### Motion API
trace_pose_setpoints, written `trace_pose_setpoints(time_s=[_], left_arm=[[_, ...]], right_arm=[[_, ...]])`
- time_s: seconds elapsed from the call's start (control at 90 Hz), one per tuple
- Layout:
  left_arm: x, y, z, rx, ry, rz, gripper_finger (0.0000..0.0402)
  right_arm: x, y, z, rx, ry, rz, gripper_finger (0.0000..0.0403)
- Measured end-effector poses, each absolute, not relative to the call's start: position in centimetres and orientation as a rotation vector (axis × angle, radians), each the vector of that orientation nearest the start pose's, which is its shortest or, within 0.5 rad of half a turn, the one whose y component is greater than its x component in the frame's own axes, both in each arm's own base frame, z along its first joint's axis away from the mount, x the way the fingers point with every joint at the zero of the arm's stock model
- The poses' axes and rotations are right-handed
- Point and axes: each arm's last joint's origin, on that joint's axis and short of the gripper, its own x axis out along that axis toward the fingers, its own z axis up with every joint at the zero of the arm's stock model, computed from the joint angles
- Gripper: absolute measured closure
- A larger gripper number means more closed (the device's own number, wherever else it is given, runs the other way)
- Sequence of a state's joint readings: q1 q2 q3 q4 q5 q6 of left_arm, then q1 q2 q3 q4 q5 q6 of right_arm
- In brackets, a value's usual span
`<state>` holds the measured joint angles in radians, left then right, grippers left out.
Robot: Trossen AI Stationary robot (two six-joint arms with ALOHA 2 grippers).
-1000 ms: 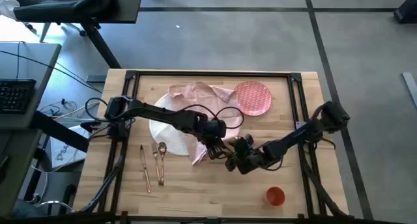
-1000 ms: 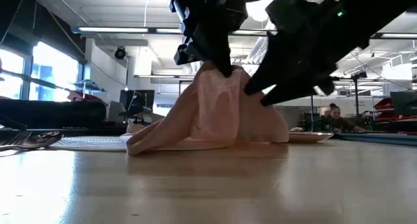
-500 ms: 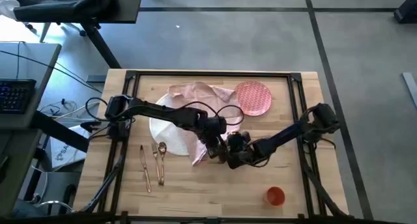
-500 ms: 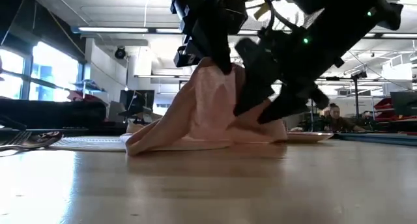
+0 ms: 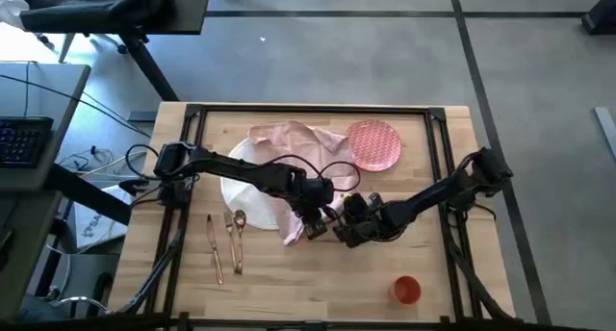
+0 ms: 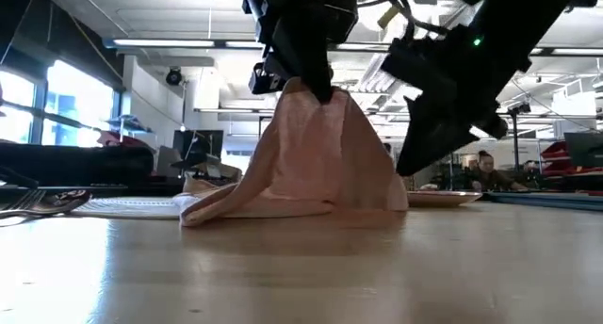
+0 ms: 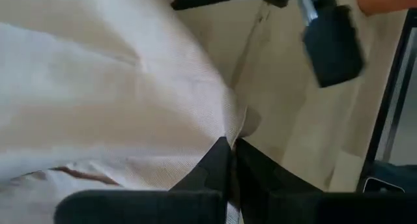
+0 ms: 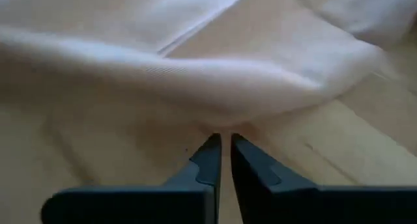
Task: Set table place
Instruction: Fold the pink napkin
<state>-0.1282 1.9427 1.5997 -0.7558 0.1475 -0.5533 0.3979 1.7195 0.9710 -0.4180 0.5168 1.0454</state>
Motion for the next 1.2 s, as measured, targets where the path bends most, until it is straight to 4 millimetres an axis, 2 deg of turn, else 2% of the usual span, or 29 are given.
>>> trace_pose_setpoints(time_s=[0.156,0.289,0.411,0.633,0.778,0.889,1.011,1.2], left_arm=[[40.7,-5.8,23.8,-0.504,1.134,0.074,0.0401],[41.0,-5.5,23.9,-0.532,1.108,0.078,0.0401],[41.4,-5.5,24.2,-0.581,1.075,0.044,0.0401],[42.4,-5.0,25.0,-0.737,0.983,-0.022,0.0401],[43.0,-4.5,25.4,-0.803,0.925,-0.035,0.0401],[43.1,-4.2,25.6,-0.824,0.906,-0.039,0.0401],[43.1,-4.2,25.6,-0.826,0.908,-0.041,0.0401],[43.1,-4.2,25.6,-0.826,0.909,-0.040,0.0401]], right_arm=[[30.1,13.8,16.1,0.423,0.792,-0.376,0.0390],[29.5,15.0,15.2,0.593,0.721,-0.312,0.0371],[28.4,14.9,13.8,0.742,0.660,-0.344,0.0331],[27.0,15.5,12.8,0.891,0.535,-0.242,0.0234],[26.7,15.5,12.6,0.992,0.499,-0.273,0.0174],[26.7,15.4,12.6,0.995,0.454,-0.316,0.0145],[26.6,15.0,12.7,1.028,0.350,-0.419,0.0138],[26.4,14.4,12.6,1.105,0.186,-0.577,0.0147]])
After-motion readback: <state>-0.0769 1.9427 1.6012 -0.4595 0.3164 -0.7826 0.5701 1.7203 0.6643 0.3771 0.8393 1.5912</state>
